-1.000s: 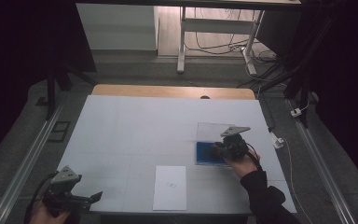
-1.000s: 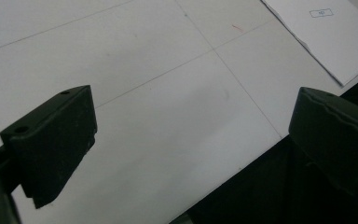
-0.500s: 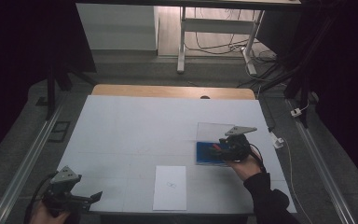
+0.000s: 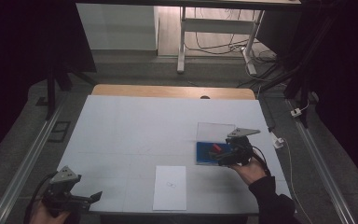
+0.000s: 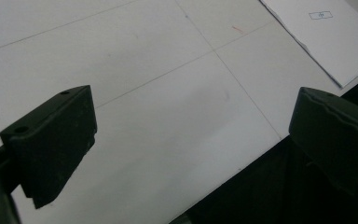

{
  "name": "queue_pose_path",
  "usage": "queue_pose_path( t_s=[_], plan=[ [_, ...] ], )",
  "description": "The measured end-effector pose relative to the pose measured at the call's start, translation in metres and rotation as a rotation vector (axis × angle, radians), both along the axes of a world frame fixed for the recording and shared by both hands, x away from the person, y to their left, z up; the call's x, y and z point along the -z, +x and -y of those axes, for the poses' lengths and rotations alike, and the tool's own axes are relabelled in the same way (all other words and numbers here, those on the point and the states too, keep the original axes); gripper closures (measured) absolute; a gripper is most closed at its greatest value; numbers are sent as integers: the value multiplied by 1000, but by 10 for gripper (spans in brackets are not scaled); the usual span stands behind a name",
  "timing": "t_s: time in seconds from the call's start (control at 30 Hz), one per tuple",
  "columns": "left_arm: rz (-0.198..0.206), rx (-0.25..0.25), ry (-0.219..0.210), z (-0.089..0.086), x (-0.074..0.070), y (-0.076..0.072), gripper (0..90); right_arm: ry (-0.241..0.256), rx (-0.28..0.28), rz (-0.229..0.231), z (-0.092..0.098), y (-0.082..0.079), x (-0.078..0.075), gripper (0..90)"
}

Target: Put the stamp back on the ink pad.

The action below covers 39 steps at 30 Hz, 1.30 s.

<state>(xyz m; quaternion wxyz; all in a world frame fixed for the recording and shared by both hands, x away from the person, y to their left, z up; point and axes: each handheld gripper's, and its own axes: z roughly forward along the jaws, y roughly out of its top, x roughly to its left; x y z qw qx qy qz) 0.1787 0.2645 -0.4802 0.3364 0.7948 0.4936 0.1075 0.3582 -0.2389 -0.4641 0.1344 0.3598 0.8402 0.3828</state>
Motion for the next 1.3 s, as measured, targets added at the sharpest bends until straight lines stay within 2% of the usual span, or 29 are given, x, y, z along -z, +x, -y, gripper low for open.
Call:
queue_pose_path(
  t_s=[0.47, 1.3],
  plan=[
    [0, -3, -4, 0, 0, 0, 13, -7, -10, 0, 2, -22, -6, 0],
    [-1, -5, -6, -1, 0, 1, 11, 9, 58, 18, 39, -72, -13, 0]
  ],
)
